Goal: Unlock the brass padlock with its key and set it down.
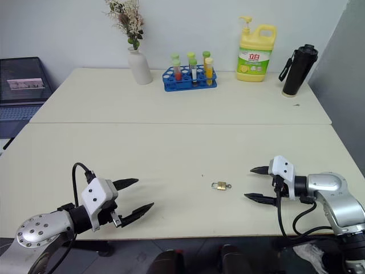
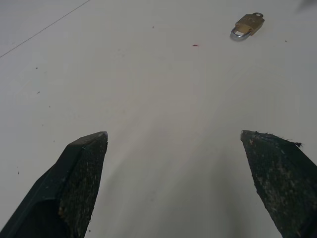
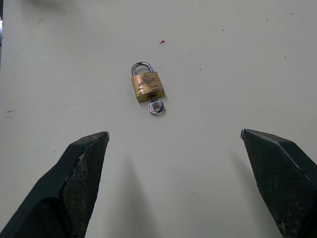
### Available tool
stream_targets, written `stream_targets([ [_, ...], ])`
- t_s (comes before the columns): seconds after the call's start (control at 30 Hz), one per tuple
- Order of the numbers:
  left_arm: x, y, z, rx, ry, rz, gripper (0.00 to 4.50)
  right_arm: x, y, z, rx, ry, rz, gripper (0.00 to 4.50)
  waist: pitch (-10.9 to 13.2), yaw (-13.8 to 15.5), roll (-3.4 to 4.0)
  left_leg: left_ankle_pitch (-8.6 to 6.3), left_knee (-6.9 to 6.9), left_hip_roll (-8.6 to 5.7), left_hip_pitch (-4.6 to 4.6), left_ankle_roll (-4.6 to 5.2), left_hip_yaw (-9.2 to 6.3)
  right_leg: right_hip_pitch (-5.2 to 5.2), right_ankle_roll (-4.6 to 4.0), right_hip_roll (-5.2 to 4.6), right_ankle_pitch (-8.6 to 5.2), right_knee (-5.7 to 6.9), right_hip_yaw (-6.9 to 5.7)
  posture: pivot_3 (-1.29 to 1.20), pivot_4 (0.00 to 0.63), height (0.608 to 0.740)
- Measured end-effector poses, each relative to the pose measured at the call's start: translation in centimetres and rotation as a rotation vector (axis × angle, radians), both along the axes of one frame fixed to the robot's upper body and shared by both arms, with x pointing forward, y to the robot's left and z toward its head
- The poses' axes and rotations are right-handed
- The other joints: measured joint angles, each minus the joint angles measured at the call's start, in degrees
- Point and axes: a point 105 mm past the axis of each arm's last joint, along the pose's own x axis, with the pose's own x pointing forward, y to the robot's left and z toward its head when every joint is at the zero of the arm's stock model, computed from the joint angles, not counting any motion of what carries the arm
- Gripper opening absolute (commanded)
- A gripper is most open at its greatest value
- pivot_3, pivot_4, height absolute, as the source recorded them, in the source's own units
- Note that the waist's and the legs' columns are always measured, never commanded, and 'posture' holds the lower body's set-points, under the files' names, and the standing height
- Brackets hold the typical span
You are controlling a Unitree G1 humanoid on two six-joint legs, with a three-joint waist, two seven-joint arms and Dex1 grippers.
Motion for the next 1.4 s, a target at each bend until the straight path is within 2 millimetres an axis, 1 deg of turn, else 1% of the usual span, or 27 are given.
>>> stream_targets([
  [0.3, -0.1, -0.6, 0.4, -0.004, -0.005, -0.027, 4.50, 0.1, 0.2, 0.1, 0.007, -0.004, 0.003, 4.48, 0.0, 0.0, 0.00, 0.00, 0.00, 0.00, 0.00, 0.00, 0.00, 0.00, 0.00, 0.00, 0.00, 0.00, 0.00, 0.00, 0.150, 0.740],
  [0.5, -0.5, -1.3, 0.8, -0.063, -0.010, -0.083, 4.50, 0.1, 0.4, 0.0, 0.020, -0.002, 0.002, 4.48, 0.0, 0.0, 0.00, 0.00, 0.00, 0.00, 0.00, 0.00, 0.00, 0.00, 0.00, 0.00, 0.00, 0.00, 0.00, 0.00, 0.150, 0.740],
  [0.67, -0.2, -1.2, 1.1, -0.018, -0.037, -0.100, 4.50, 0.2, 0.5, -0.1, 0.025, -0.009, -0.010, 4.48, 0.0, 0.0, 0.00, 0.00, 0.00, -0.01, 0.01, 0.00, 0.00, 0.00, 0.00, 0.02, 0.00, 0.01, 0.00, 0.00, 0.150, 0.740],
  [0.73, -0.1, -1.7, 1.0, -0.018, -0.040, -0.126, 4.50, 0.3, 0.6, -0.2, 0.028, -0.011, -0.016, 4.48, 0.0, 0.0, 0.00, 0.00, 0.01, -0.02, 0.00, 0.00, 0.02, 0.00, 0.00, 0.02, 0.00, 0.01, 0.01, 0.00, 0.150, 0.740],
  [0.97, 1.3, -3.3, 0.7, -0.016, -0.057, -0.161, 4.50, -0.2, 0.9, -0.1, 0.021, -0.020, -0.019, 4.48, 0.0, 0.0, 0.00, 0.00, 0.03, -0.02, -0.01, 0.00, -0.02, 0.01, 0.01, 0.02, 0.01, 0.01, 0.00, 0.00, 0.150, 0.740],
  [1.07, 2.4, -5.4, 1.4, -0.052, -0.062, -0.213, 4.50, -1.3, 0.7, -0.3, 0.013, 0.012, -0.032, 4.48, 0.0, 0.6, 0.00, 0.00, 0.09, -0.08, -0.09, 0.00, -0.07, 0.02, 0.03, 0.03, 0.02, 0.02, -0.10, 0.00, 0.150, 0.740],
  [1.13, 2.9, -7.1, 1.7, -0.050, -0.064, -0.278, 4.50, -2.0, 0.7, 0.1, 0.025, 0.026, -0.040, 4.48, 0.0, 0.5, -0.01, 0.00, 0.09, -0.09, -0.08, 0.00, -0.09, 0.02, 0.04, 0.03, 0.03, 0.02, -0.04, 0.00, 0.150, 0.740],
  [1.17, 3.4, -8.0, 1.9, -0.046, -0.068, -0.307, 4.50, -2.3, 0.5, 0.3, 0.029, 0.041, -0.065, 4.48, 0.0, 0.8, 0.00, 0.01, 0.09, -0.15, -0.09, 0.00, -0.11, 0.03, 0.05, 0.06, 0.03, 0.03, -0.07, 0.00, 0.150, 0.740],
  [1.23, 4.3, -9.8, 2.4, -0.042, -0.070, -0.378, 4.50, -3.0, 0.5, 1.2, 0.032, 0.051, -0.101, 4.48, 0.0, 0.9, -0.01, 0.01, 0.12, -0.17, -0.09, -0.01, -0.13, 0.05, 0.07, 0.21, 0.04, 0.04, -0.06, 0.00, 0.150, 0.740],
  [1.27, 4.3, -10.5, 2.5, -0.041, -0.070, -0.410, 4.50, -3.1, 0.6, 1.6, 0.032, 0.050, -0.112, 4.48, 0.0, 0.9, -0.03, 0.01, 0.12, -0.16, -0.10, -0.01, -0.13, 0.05, 0.08, 0.22, 0.04, 0.02, -0.05, 0.00, 0.150, 0.740],
  [1.3, 4.3, -11.5, 2.3, -0.034, -0.056, -0.462, 4.50, -3.4, 0.5, 2.1, 0.043, 0.058, -0.140, 4.48, 0.0, 0.8, -0.03, 0.01, 0.11, -0.16, -0.09, -0.01, -0.11, 0.06, 0.08, 0.22, 0.04, 0.01, -0.02, 0.00, 0.150, 0.740],
  [1.4, 4.4, -13.2, 1.0, -0.010, -0.002, -0.531, 4.50, -3.8, 0.3, 3.0, 0.060, 0.079, -0.186, 4.48, 0.0, 0.3, -0.02, 0.01, 0.09, -0.17, -0.09, -0.01, -0.12, 0.05, 0.08, 0.25, 0.04, 0.01, 0.00, 0.00, 0.150, 0.740],
])
